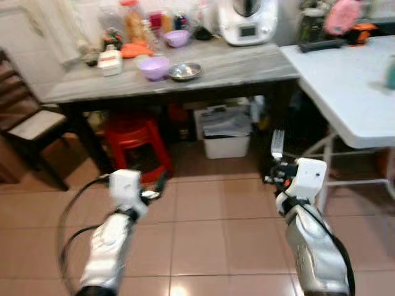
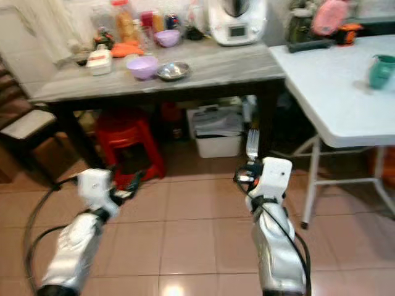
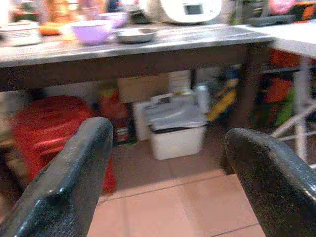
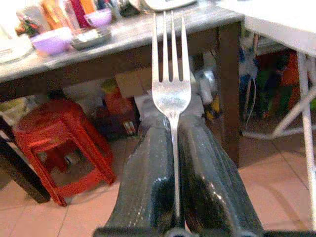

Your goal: Setting the table

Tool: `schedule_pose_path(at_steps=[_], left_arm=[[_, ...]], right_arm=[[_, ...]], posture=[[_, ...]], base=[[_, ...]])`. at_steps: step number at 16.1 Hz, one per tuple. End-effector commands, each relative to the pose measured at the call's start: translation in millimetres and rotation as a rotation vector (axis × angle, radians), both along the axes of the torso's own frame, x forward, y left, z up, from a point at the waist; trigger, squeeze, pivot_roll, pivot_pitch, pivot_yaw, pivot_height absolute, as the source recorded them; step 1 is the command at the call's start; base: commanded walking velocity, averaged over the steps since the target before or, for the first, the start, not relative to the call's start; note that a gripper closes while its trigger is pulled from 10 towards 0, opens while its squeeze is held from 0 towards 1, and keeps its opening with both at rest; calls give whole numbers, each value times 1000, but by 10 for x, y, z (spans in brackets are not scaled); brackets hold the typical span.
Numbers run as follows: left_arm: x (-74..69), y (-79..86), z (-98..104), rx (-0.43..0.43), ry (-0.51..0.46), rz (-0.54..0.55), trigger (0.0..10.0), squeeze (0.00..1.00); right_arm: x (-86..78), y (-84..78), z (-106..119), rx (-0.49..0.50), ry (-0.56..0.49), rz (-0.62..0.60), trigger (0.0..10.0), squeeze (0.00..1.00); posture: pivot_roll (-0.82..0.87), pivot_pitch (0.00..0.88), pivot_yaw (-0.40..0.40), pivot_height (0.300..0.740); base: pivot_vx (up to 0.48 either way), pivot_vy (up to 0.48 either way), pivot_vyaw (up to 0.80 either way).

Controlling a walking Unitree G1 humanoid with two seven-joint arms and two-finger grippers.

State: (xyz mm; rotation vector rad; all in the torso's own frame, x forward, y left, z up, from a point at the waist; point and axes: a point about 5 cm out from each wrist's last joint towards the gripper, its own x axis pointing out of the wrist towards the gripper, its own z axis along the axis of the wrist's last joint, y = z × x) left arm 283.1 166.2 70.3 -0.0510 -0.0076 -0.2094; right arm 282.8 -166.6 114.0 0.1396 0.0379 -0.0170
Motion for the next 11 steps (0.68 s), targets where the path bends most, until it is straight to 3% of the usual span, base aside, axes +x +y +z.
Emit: schedule_pose_path(at_steps=[1, 6, 11], left_arm=[[10, 48, 81, 13, -38, 20, 10000, 0], [-177, 160, -21, 34, -14, 48, 10000, 0], [-161, 95, -16, 29, -13, 26, 10000, 0]], right_arm=[[-8, -19, 59, -7, -29, 4, 10000, 0], [-243, -214, -72, -58, 3, -22, 10000, 0], [-217, -103, -12, -60, -15, 27, 10000, 0]], posture=[[-54, 0, 130, 740], [-62, 0, 129, 740], [-59, 0, 118, 740]], base=[[0, 0, 0], [0, 0, 0], [201, 0, 0]])
